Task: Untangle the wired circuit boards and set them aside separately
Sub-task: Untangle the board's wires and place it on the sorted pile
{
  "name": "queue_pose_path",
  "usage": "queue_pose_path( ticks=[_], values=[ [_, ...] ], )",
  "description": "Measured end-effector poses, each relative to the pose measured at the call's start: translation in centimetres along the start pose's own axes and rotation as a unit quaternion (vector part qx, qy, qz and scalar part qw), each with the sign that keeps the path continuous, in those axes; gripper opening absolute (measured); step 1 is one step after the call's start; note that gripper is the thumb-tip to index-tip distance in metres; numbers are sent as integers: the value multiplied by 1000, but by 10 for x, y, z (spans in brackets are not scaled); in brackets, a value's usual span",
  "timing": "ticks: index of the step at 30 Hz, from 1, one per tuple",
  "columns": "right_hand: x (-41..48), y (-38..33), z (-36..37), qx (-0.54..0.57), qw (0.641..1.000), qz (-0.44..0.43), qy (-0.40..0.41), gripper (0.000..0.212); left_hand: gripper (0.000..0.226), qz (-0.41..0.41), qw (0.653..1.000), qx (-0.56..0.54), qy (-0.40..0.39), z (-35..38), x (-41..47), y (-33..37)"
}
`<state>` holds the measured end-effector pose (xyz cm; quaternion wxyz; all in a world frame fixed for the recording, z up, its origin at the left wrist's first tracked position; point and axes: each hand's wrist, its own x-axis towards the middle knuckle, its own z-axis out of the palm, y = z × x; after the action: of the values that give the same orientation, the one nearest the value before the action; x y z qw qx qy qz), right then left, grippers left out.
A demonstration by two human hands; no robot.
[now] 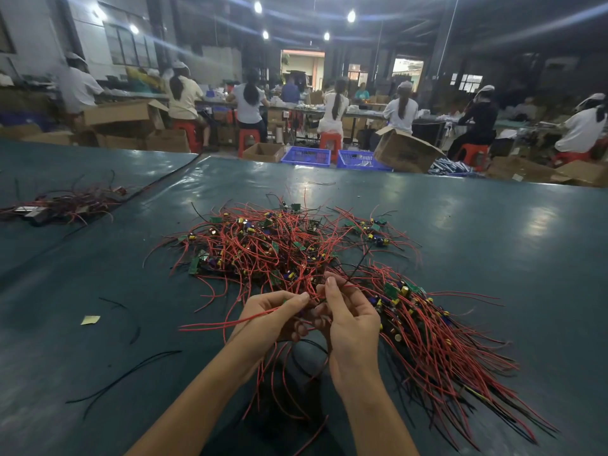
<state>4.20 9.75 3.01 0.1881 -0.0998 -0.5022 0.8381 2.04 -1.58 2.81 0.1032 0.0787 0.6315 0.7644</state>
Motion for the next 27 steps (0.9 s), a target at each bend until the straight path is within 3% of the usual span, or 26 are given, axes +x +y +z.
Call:
queue_pose_path(
  ticks=[7, 14, 18, 27],
  values=[
    [2, -1, -2, -1, 1000, -26, 7, 16, 29, -17, 996, 84, -25, -1, -2, 1],
    [4, 3, -5, -63, 998, 17, 1, 8, 35, 15, 998, 65, 13, -1, -1, 1],
    [0, 7, 0, -95, 991, 81, -48, 21, 33, 40, 996, 67, 34, -2, 0, 0],
    [-6, 2, 4, -110, 990, 55, -69, 34, 36, 0, 994, 61, 86, 0, -3, 4]
  ],
)
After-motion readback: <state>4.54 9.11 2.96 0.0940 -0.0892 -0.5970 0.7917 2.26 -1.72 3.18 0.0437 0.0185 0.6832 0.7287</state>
